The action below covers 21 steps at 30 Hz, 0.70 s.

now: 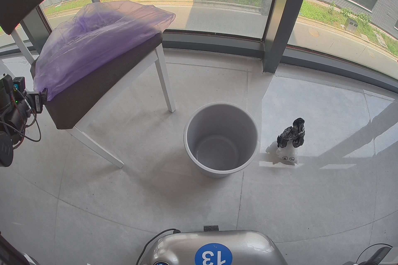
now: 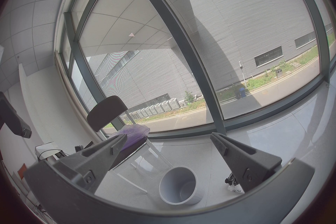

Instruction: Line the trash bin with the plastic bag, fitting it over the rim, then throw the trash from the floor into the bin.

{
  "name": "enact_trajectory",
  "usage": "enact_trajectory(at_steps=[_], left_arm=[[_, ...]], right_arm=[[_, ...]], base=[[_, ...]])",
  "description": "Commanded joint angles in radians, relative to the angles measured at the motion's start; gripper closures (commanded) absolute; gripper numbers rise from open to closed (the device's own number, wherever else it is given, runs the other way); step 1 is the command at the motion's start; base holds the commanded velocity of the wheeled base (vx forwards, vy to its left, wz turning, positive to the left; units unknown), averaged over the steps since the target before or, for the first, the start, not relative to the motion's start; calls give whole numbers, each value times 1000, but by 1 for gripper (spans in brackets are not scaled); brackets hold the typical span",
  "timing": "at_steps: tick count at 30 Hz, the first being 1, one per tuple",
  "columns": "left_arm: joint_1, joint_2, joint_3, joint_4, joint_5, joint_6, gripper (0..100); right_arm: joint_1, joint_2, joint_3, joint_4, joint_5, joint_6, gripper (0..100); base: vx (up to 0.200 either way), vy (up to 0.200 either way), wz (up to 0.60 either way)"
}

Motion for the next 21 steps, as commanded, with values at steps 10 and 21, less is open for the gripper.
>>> enact_trajectory(at_steps=[10,21], left_arm=[[4,57,-7,-5,4,-17,0],[1,123,-53,-103,30,-57,0]], right_arm=[[1,-1,1,0,0,1,0],[-1,1,1,0,0,1,0]], base=[[0,0,0],[0,0,0]])
